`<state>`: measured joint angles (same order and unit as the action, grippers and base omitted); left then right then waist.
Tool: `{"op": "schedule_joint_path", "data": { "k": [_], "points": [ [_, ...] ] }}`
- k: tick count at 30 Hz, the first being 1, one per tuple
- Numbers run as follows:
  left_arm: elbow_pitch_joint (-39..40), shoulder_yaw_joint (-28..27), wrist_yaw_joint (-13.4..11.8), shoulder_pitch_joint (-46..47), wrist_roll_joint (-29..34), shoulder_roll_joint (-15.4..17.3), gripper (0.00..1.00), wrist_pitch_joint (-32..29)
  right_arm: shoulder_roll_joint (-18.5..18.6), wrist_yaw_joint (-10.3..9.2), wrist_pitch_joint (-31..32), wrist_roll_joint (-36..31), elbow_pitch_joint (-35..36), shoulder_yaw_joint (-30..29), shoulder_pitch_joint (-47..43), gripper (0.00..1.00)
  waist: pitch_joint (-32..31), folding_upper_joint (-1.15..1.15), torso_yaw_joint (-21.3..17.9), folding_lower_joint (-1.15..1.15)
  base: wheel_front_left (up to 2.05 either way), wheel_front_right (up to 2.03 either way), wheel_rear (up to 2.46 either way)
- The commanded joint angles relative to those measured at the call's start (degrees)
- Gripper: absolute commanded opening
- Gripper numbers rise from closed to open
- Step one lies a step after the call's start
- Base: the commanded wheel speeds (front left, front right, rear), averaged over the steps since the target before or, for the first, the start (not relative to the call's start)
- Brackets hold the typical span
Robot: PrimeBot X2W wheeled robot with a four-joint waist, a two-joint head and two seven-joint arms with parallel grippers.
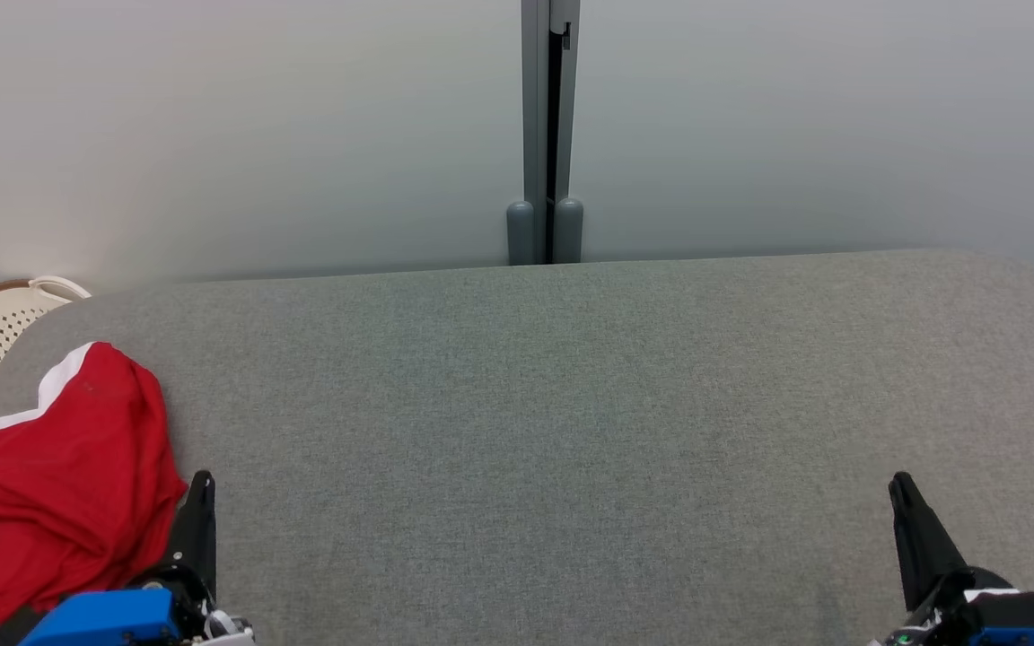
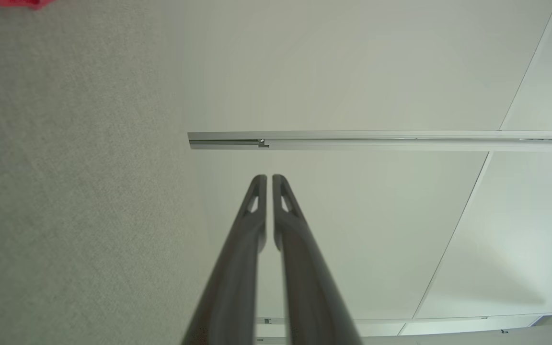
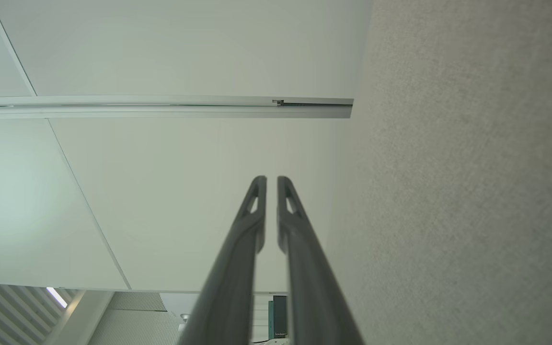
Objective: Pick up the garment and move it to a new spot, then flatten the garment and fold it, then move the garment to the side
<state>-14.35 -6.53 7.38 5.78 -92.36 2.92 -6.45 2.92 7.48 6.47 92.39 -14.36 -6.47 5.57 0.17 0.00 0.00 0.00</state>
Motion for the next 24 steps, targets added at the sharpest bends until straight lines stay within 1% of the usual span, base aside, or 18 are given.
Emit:
{"op": "schedule_joint_path", "data": {
  "k": [1,2,3,9,13,16,24],
  "points": [
    [-0.3,0.0,0.0,-0.3,0.0,0.0,1.0,0.0,-0.1,0.0,0.0,0.0,-0.4,0.0,-0.3,1.0,0.0,0.0,0.0,0.0,0.0,0.0,0.0],
    [-0.8,0.1,0.0,-1.0,0.0,-0.1,0.0,0.0,-0.2,-0.01,0.0,0.0,-0.9,0.1,-0.8,0.0,0.0,0.0,0.0,0.0,0.0,0.0,0.0],
    [-1.3,0.1,0.0,-1.6,0.0,-0.2,1.0,0.0,-0.3,-0.01,-0.1,0.0,-1.4,0.1,-1.3,1.0,0.0,0.0,0.0,0.0,0.0,0.0,0.0],
    [-0.7,1.3,0.0,-2.7,0.1,-0.3,1.0,1.1,-0.4,-0.07,-1.3,-0.5,-0.9,1.0,-2.3,1.0,0.0,0.0,0.0,0.0,0.0,0.0,0.0],
    [0.2,2.3,0.0,-2.9,2.1,0.0,1.0,2.6,0.0,-0.06,-2.6,-2.9,-0.3,1.9,-2.7,1.0,0.0,0.0,0.0,0.0,0.0,0.0,0.0],
    [0.7,2.4,0.0,-3.0,5.2,0.0,1.0,3.4,0.0,-0.06,-3.5,-6.5,-0.1,1.6,-2.9,1.0,0.0,0.0,0.1,0.0,0.0,0.0,0.0],
    [2.8,2.3,-0.1,-3.5,16.6,-0.2,1.0,5.5,-0.2,-0.05,-5.5,-19.6,1.7,2.0,-3.1,1.0,0.1,0.0,0.1,0.0,0.0,0.0,0.0]
  ]
}}
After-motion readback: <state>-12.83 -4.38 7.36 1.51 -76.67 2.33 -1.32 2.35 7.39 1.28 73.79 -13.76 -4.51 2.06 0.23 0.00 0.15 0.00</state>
